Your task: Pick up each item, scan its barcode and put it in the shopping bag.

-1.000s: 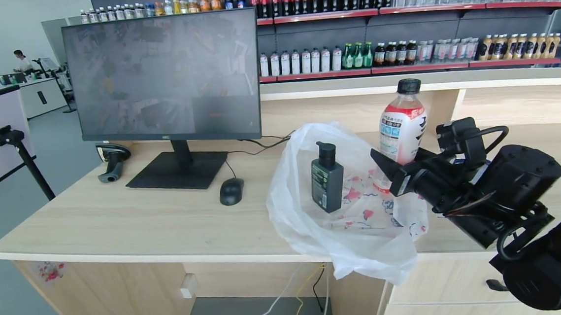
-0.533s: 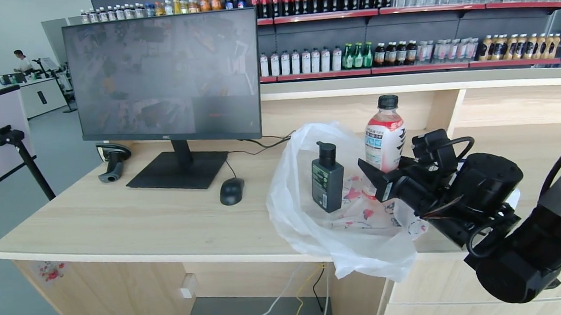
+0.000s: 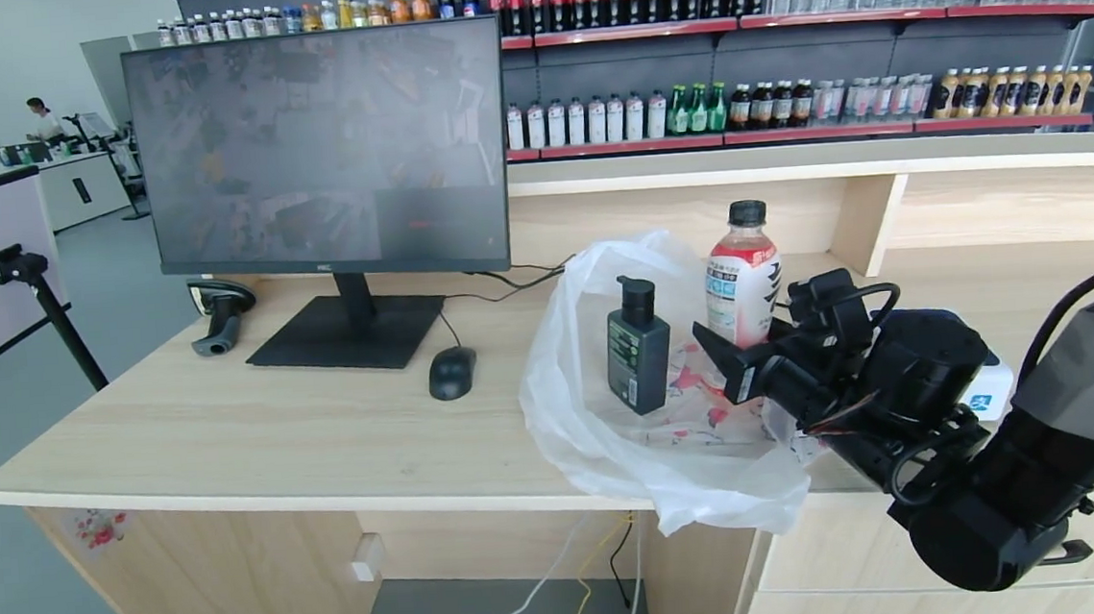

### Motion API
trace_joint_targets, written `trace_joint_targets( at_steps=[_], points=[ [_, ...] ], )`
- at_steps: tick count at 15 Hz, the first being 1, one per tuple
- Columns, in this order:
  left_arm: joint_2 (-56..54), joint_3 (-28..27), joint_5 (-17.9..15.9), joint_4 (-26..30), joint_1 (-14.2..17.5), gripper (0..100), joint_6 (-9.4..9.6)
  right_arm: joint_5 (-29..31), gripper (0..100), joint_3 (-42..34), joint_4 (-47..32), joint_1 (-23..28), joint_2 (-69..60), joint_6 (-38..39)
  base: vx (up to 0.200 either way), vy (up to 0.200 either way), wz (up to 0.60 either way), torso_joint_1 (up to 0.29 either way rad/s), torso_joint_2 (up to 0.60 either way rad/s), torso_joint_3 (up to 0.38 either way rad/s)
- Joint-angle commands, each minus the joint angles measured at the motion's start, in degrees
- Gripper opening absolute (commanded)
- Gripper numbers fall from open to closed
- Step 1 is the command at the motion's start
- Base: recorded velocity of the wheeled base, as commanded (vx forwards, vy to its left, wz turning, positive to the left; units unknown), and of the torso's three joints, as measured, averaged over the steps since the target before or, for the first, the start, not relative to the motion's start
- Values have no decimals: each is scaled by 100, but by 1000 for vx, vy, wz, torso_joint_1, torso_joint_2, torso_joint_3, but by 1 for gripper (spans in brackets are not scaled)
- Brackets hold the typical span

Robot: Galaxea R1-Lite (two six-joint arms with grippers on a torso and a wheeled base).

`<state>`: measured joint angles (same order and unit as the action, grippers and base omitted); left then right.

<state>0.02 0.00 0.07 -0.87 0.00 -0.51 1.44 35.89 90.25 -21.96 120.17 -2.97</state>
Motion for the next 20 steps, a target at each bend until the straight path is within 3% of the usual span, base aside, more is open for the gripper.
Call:
trace_joint_targets(
  at_steps=[1,15,16,20],
  points=[
    [-2,0,1,-1,0,100,-2,-3,0,-3,-25,-2,76,-1,0,0,0,0,0,0],
    [-2,0,1,-1,0,100,-2,-3,0,-135,-25,-37,138,-1,0,0,0,0,0,0],
    [-2,0,1,-1,0,100,-2,-3,100,-179,-25,-54,138,-1,0,0,0,0,0,0],
    [-2,0,1,-1,0,100,-2,-3,100,-231,-25,-46,-20,-1,0,0,0,0,0,0]
  ],
)
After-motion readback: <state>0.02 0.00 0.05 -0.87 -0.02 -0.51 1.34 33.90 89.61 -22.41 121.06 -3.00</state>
